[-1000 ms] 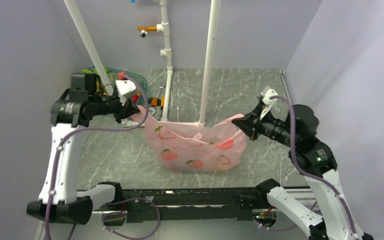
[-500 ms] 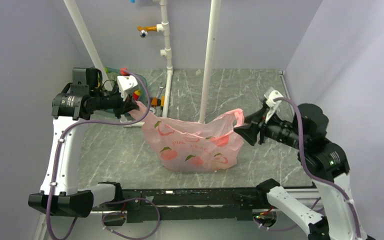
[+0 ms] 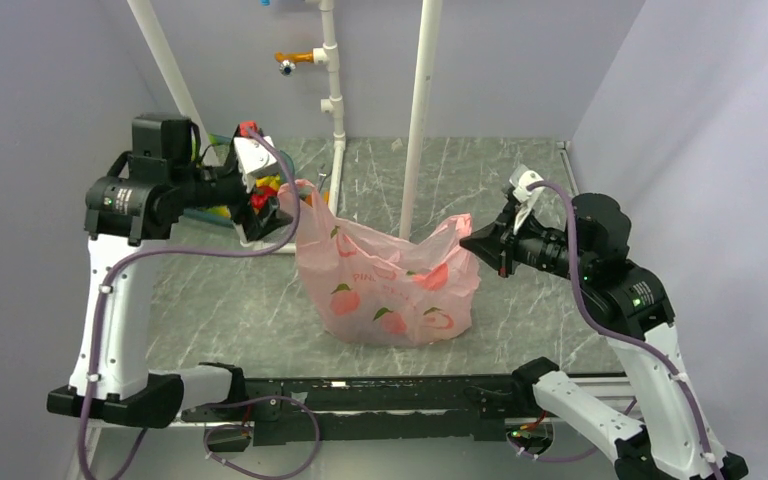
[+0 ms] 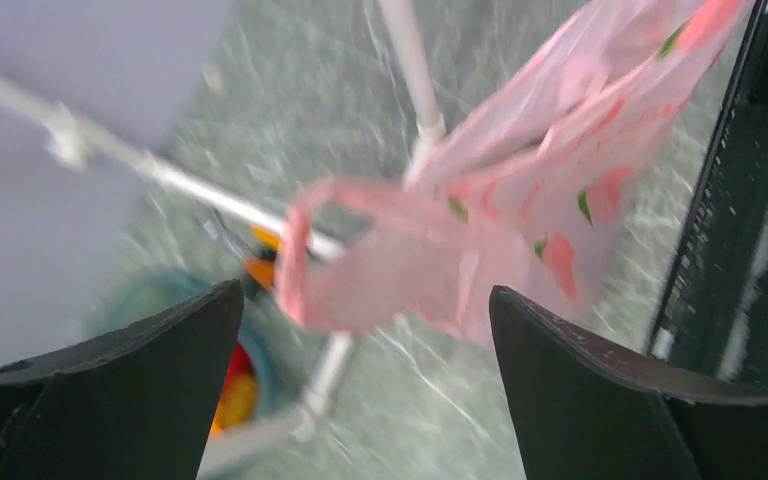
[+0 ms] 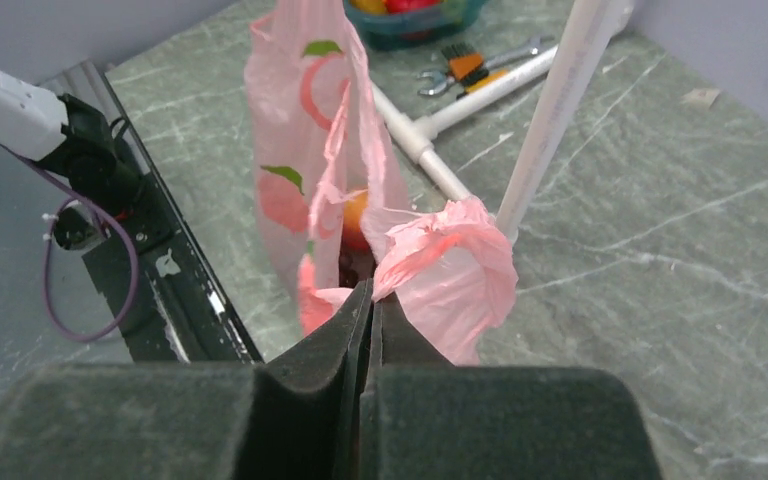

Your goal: Place the fake fruits into the plastic bag and tie a complex knot

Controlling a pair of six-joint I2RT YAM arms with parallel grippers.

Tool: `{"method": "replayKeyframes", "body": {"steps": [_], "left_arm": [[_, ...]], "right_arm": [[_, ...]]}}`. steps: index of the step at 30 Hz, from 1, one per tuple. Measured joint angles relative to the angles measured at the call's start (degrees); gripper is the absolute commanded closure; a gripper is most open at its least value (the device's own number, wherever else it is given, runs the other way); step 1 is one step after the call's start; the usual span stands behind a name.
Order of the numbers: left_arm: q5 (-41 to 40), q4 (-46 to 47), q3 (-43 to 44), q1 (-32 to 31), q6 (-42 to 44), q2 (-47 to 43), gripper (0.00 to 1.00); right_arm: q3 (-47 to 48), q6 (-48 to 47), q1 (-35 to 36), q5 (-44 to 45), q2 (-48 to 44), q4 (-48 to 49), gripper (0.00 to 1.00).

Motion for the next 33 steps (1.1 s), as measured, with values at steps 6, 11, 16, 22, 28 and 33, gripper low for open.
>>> {"method": "replayKeyframes", "body": {"steps": [6,11,16,22,28,33], "left_arm": [[-0.2,3.7,21.9,-16.0,-3.5,8.0,0.08],[5.5,14.4,22.6,-26.3,-13.9,14.8,0.10],[10.6,27.2,17.3,-33.4,-25.2,23.4,0.05],[12.8,31.5,17.4,-39.0,-30.8,30.8,0.10],[13.8,34.2,16.2,-41.1,-31.5,31.4,0.38],[15.1,35.0,11.3,-41.6,-30.4,29.3,0.86]], "right_arm": [[-1.0,-0.5,0.0,-2.1,-3.1,5.1,1.00],[-6.0,-4.5,0.0,-5.9,-6.6,7.7,1.00],[-8.3,-10.7,0.0,-7.8,-6.8,7.9,1.00],[-8.7,-15.8,0.0,-8.5,-7.1,7.9,1.00],[-8.9,-17.1,0.0,-8.4,-7.1,7.8,1.00],[-9.4,-17.0,0.0,-8.2,-7.3,7.5,0.86]]}}
